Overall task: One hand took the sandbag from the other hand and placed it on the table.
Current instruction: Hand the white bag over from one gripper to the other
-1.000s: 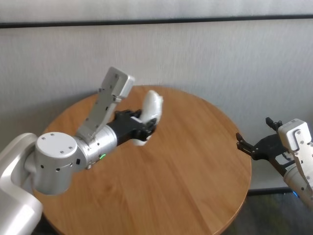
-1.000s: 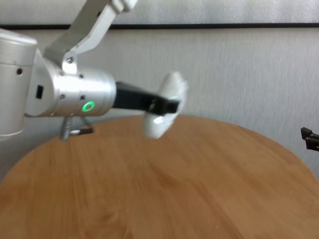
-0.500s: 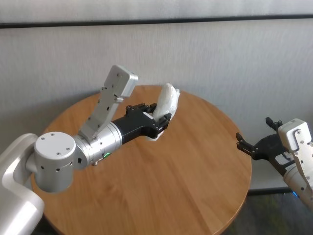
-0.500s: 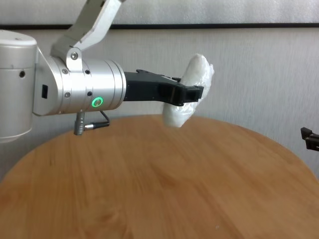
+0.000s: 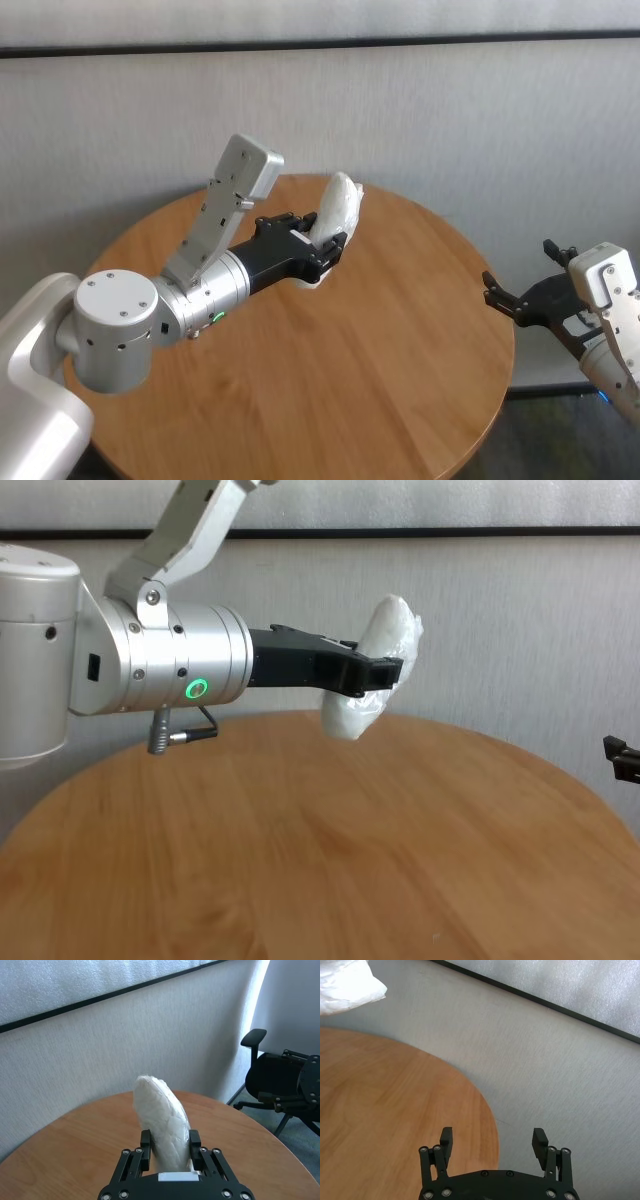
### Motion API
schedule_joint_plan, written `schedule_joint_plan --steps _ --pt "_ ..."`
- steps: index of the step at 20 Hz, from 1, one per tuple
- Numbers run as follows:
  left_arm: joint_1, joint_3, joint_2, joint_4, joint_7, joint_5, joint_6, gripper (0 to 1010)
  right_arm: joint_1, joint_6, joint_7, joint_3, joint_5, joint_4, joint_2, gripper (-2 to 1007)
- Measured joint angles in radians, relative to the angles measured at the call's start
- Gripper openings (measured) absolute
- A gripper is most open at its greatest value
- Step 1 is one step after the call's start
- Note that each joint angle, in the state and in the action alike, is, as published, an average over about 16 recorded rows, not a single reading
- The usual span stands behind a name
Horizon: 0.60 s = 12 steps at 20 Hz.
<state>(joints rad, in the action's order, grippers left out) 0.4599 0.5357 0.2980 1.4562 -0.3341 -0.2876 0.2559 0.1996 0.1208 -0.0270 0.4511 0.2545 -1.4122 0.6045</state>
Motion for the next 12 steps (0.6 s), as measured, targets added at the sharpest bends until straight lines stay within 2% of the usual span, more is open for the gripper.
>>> schedule_joint_plan --steps 3,7,9,12 --pt "-0.001 0.000 0.000 0.000 0.000 0.001 0.003 484 0.000 0.005 0.013 -0.005 0.012 -0.005 -0.005 1001" --pt "-0.001 -0.001 0.000 0.000 0.000 0.000 0.005 484 0.004 0.018 0.051 -0.018 0.050 -0.018 -0.016 1001" --pt "-0.001 -0.001 0.000 0.000 0.000 0.000 0.005 484 0.006 0.026 0.080 -0.027 0.078 -0.025 -0.025 1001" --pt "-0.001 -0.001 0.000 0.000 -0.001 -0.001 0.006 484 0.010 0.026 0.137 -0.047 0.149 -0.035 -0.044 1001"
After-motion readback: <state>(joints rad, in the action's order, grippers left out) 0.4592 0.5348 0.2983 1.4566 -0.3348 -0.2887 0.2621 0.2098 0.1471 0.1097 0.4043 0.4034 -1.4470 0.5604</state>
